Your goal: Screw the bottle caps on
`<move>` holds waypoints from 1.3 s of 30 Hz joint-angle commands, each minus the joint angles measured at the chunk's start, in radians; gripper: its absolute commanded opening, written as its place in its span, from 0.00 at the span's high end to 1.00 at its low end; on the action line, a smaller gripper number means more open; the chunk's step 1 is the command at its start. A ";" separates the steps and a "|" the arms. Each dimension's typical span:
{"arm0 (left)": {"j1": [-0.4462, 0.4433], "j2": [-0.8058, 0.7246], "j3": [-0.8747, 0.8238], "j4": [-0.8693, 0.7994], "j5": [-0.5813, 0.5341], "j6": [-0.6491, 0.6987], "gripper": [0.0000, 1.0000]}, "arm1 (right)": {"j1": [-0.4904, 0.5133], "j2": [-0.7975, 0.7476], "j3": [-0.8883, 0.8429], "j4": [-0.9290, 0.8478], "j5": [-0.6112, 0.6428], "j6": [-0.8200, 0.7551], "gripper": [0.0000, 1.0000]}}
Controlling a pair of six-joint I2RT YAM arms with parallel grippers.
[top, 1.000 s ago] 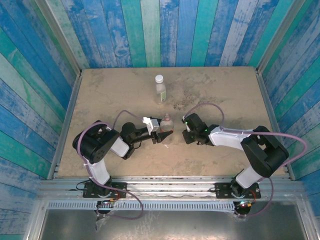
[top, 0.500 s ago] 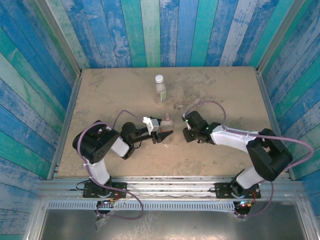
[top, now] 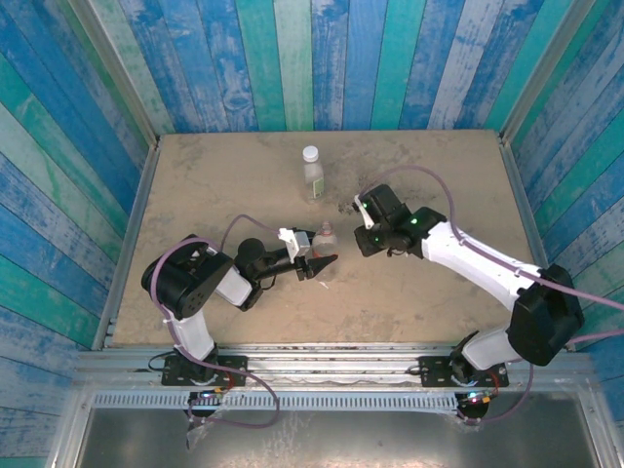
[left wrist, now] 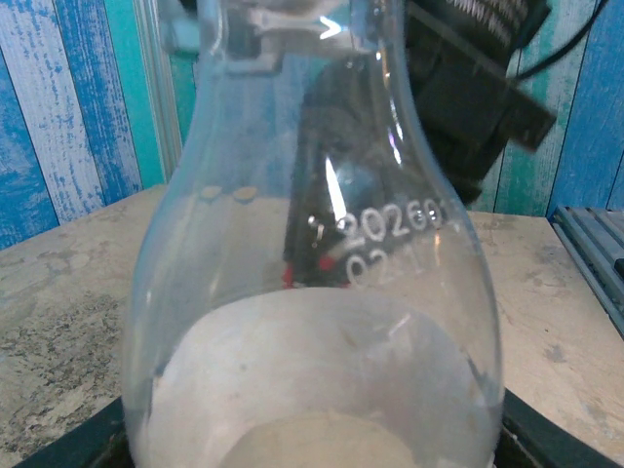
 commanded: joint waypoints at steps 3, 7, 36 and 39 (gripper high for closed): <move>-0.004 -0.026 -0.005 -0.070 0.013 0.013 0.38 | 0.005 0.010 0.154 -0.240 -0.035 -0.042 0.66; -0.003 -0.021 -0.005 -0.065 0.013 0.015 0.38 | 0.006 0.027 0.253 -0.316 -0.046 -0.064 0.66; -0.004 0.005 -0.004 -0.045 0.018 0.007 0.39 | 0.148 0.239 0.774 -0.535 -0.070 -0.155 0.66; -0.004 -0.001 -0.004 -0.054 0.015 0.014 0.38 | 0.160 0.258 0.782 -0.535 -0.084 -0.156 0.66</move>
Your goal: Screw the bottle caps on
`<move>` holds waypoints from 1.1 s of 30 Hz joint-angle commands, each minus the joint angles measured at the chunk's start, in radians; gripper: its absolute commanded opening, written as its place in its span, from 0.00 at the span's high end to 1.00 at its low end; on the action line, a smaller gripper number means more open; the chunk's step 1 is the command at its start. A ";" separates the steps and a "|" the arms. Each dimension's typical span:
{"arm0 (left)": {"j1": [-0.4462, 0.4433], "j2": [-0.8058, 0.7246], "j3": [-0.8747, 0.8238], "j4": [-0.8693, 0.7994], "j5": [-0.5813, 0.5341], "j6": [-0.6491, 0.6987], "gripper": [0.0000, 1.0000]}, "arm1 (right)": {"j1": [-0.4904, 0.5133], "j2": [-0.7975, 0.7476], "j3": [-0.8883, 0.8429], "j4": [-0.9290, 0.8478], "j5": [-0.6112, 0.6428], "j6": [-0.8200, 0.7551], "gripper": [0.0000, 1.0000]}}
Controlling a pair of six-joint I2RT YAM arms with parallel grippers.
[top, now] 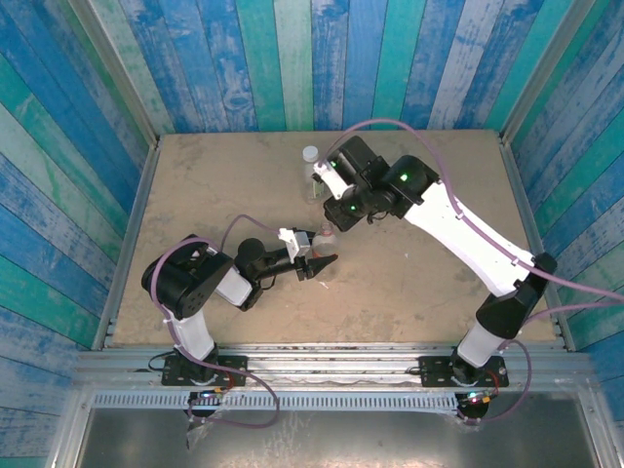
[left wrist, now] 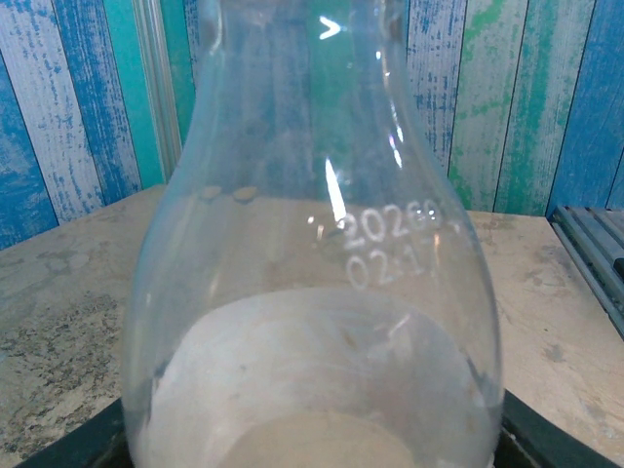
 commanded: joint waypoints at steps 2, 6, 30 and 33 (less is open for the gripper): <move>-0.004 -0.003 -0.002 -0.061 0.011 0.016 0.38 | 0.018 0.032 0.023 -0.024 -0.028 -0.014 0.66; -0.004 -0.002 -0.001 -0.066 0.011 0.018 0.38 | 0.026 0.038 0.015 -0.024 -0.036 -0.011 0.66; -0.004 0.005 0.012 -0.079 0.015 0.015 0.38 | 0.058 0.013 -0.027 -0.043 -0.014 0.000 0.66; -0.004 0.008 0.012 -0.078 0.015 0.013 0.38 | 0.059 0.002 -0.035 -0.041 -0.007 0.003 0.67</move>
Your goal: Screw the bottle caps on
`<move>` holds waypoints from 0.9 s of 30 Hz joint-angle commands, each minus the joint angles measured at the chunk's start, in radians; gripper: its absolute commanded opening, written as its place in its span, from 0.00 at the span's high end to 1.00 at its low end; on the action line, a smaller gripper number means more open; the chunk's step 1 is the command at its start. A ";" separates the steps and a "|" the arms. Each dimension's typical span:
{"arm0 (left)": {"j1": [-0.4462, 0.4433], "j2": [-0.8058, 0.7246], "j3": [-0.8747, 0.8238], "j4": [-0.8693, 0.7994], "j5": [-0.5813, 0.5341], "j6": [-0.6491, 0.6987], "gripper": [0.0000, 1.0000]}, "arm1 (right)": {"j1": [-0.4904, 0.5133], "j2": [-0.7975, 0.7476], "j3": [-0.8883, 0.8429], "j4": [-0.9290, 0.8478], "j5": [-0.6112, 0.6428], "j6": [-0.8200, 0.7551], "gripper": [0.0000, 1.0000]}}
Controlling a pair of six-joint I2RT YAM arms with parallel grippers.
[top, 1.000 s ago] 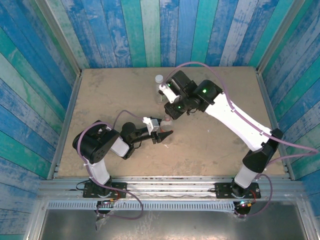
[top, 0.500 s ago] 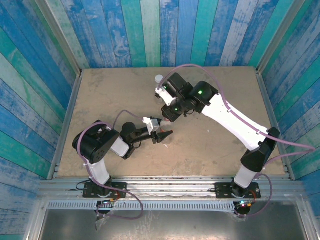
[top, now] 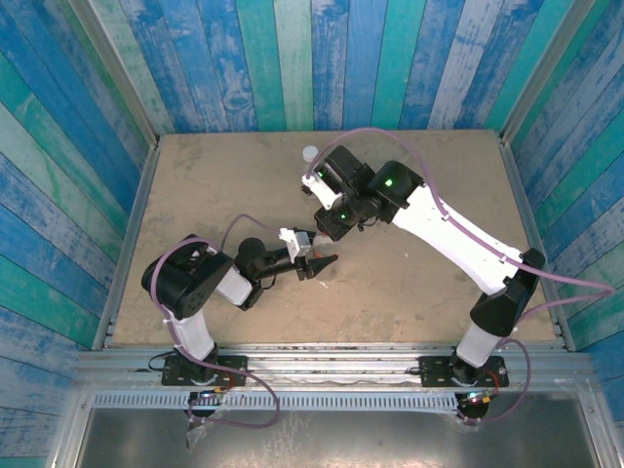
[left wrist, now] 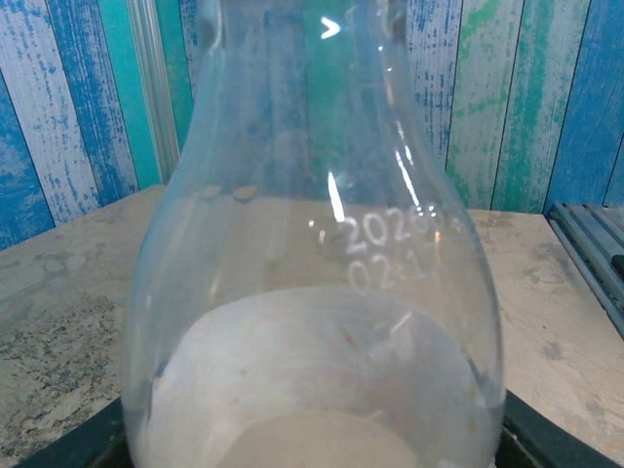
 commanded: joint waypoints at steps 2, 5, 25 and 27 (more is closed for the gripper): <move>-0.004 0.008 0.005 -0.066 0.007 0.006 0.38 | 0.012 -0.030 -0.029 -0.030 0.007 0.004 0.67; -0.004 0.010 0.008 -0.069 0.008 0.005 0.38 | 0.015 -0.040 -0.043 -0.021 0.009 0.008 0.67; -0.004 0.007 0.012 -0.083 0.011 0.001 0.38 | 0.026 -0.035 -0.095 -0.001 0.033 0.006 0.67; -0.004 0.007 0.012 -0.083 0.012 0.002 0.38 | 0.026 -0.025 -0.084 -0.016 0.034 0.011 0.67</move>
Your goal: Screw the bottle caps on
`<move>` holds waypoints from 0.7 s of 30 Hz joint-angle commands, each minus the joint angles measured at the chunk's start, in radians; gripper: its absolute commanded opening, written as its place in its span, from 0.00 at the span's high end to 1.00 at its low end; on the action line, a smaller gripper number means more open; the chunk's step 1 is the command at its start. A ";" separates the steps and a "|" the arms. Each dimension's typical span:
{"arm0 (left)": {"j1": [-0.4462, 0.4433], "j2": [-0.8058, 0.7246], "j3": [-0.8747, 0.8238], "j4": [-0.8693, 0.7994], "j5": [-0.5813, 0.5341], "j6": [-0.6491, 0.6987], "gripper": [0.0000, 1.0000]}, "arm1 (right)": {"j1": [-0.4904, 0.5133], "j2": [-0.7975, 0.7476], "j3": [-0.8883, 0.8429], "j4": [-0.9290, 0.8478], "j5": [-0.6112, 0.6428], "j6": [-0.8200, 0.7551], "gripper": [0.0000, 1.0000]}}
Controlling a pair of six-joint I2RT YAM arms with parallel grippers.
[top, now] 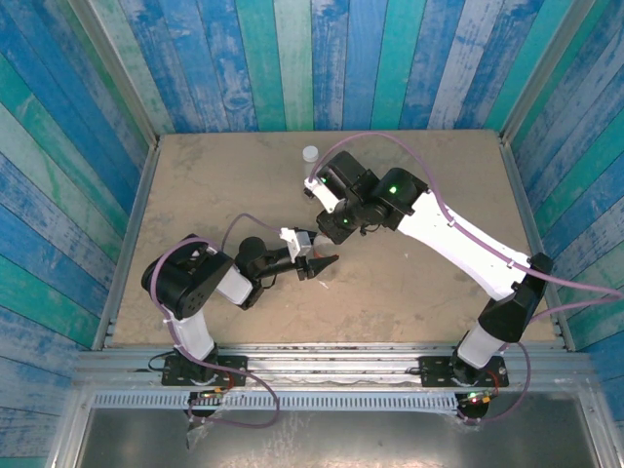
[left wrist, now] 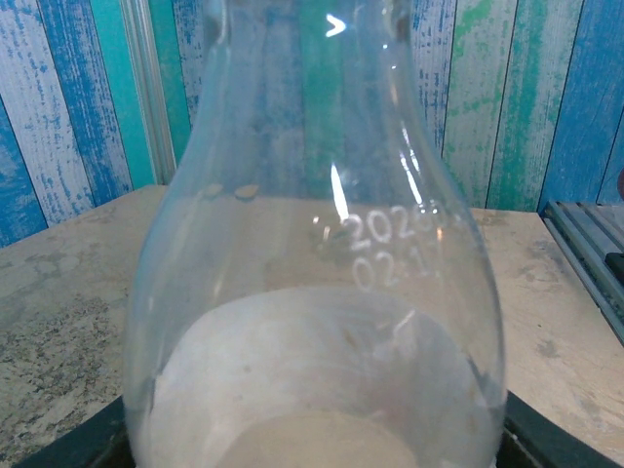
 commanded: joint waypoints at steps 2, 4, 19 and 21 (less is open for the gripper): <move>-0.004 0.007 0.004 -0.071 0.000 -0.001 0.38 | 0.013 0.038 0.011 -0.094 0.000 0.012 0.67; -0.004 0.005 0.004 -0.072 0.000 -0.002 0.38 | 0.017 0.047 0.022 -0.106 0.015 0.009 0.67; -0.004 0.006 0.001 -0.074 0.002 0.001 0.38 | 0.023 0.083 0.070 -0.143 0.035 0.028 0.65; -0.004 0.005 0.000 -0.073 0.001 0.001 0.38 | 0.023 0.084 0.079 -0.147 0.037 0.029 0.64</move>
